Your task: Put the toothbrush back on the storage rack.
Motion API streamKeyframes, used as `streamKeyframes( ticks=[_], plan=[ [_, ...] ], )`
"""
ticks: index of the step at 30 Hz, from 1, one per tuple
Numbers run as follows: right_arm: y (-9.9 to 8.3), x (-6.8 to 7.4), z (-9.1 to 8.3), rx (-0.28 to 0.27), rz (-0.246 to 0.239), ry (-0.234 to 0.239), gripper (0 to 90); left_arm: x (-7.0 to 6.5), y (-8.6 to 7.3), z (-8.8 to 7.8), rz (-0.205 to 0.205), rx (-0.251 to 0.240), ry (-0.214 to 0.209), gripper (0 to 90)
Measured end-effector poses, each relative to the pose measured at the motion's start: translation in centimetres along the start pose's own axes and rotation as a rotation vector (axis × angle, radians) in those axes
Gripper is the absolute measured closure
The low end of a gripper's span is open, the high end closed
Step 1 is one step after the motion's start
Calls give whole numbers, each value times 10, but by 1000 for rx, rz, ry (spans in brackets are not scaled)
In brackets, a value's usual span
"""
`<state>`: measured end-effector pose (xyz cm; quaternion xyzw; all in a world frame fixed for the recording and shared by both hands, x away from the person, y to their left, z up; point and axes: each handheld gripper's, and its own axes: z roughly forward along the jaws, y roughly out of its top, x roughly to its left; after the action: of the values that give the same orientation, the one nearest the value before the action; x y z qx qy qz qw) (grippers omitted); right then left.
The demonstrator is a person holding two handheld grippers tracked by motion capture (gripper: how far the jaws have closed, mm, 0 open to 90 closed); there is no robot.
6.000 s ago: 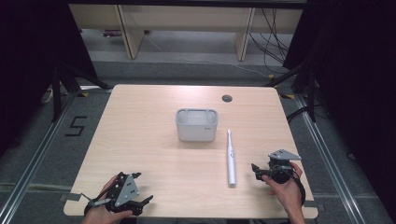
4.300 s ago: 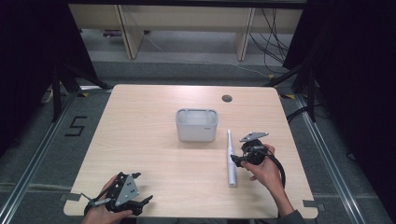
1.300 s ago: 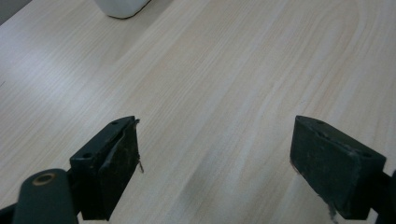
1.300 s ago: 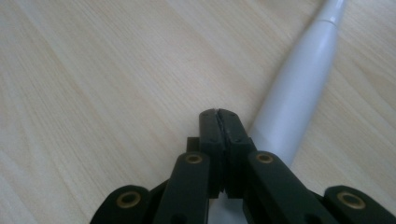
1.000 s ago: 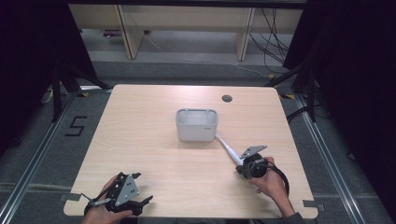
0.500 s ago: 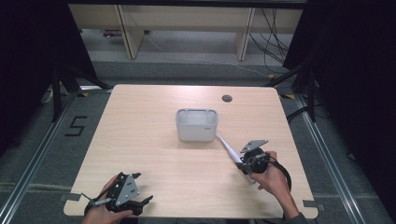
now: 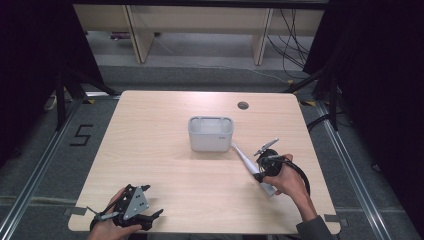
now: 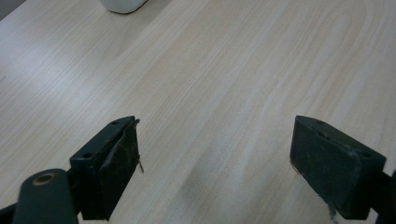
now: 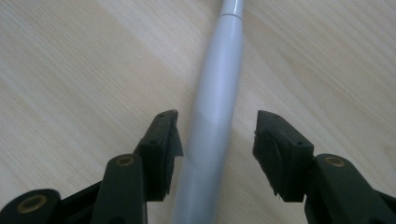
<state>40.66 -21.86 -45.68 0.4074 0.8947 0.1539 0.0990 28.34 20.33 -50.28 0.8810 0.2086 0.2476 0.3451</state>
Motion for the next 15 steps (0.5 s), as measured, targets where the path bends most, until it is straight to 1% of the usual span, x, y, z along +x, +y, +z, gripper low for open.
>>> streamKeyframes(
  ticks=[1,2,3,4,5,6,7,9,10,11,13,14,15],
  plan=[
    [2,0,1,9,-8,-7,498,0,0,0,1,-6,13,151],
    [5,1,2,17,-3,-8,498,0,0,-1,1,-2,0,151],
    [7,0,3,24,-11,-7,499,0,0,-1,2,-1,4,151],
    [10,-1,5,19,-36,-7,498,0,0,-2,6,0,-3,151],
    [12,0,6,39,-12,-5,499,0,0,-2,7,2,-3,151],
    [13,-1,8,42,-22,-2,498,0,0,-1,3,-2,0,151],
    [15,-1,9,58,-21,0,497,0,0,-1,-1,-5,3,151],
    [18,-3,12,64,-5,2,485,-1,0,1,-5,-13,9,151],
    [21,-6,14,74,-7,5,485,-2,0,1,-3,-11,-1,151],
    [21,-6,14,74,-7,5,485,-1,1,0,4,0,-6,151],
    [23,-8,15,78,-2,3,493,-2,1,1,-1,-13,7,151],
    [25,-10,16,95,0,14,494,0,1,0,-2,-7,-1,151],
    [25,-10,16,95,0,14,494,0,1,0,-2,-7,-1,151]
  ],
)
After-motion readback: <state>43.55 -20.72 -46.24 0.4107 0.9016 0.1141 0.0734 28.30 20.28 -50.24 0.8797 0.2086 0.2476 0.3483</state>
